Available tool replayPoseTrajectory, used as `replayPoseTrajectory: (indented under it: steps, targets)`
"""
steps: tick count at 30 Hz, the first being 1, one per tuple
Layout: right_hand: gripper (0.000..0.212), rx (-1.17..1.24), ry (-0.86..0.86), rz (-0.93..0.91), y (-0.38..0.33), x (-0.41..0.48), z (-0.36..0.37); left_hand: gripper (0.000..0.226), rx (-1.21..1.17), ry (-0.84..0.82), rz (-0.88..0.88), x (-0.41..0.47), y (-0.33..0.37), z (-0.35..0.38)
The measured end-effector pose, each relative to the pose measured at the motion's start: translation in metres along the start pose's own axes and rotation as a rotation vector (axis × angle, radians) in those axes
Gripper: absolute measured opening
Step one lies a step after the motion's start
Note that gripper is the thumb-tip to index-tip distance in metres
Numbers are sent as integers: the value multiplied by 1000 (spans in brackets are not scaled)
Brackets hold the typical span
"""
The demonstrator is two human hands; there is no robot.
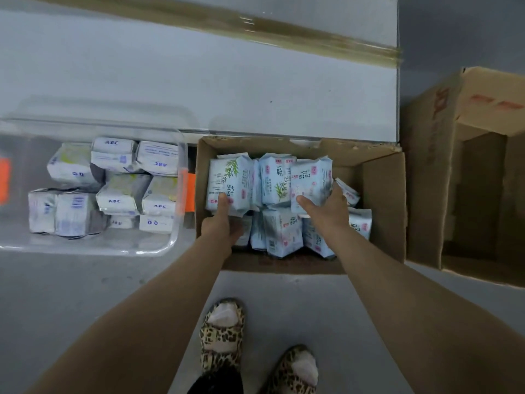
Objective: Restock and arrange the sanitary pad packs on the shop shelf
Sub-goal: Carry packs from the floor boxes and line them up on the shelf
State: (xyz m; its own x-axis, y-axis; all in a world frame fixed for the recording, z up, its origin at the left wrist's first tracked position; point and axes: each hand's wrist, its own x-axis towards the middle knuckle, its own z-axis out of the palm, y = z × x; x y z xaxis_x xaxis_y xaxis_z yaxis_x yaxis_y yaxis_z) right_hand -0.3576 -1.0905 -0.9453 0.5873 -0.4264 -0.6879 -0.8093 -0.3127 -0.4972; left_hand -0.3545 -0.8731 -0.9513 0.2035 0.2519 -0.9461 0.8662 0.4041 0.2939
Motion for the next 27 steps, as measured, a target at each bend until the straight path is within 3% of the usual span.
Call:
replayPoseTrajectory:
  steps: [6, 11, 15, 19, 22, 24, 27]
  targets:
    - [112, 51, 20, 70, 9, 19, 3, 53, -250, -20, 14, 12, 2, 16]
    - [92, -18, 4, 121, 11, 21, -3, 55, -337, -71, -6, 4, 5, 20]
    - [64, 265, -115, 163, -2, -5, -15, 47, -337, -107, -12, -16, 2, 17]
    - [54, 532, -209, 239, -13, -44, -32, 77, -284, -140, -1, -54, 4, 6]
    - [47, 677, -265, 292, -24, -78, -52, 82, -254, -193, 17, -89, 10, -5]
    - [46, 729, -275, 288, -35, -102, -68, 69, -240, -270, 42, -123, 19, -9]
    - [42, 744, -275, 224, -59, -142, -94, 13, -223, -306, 63, -178, 38, -19]
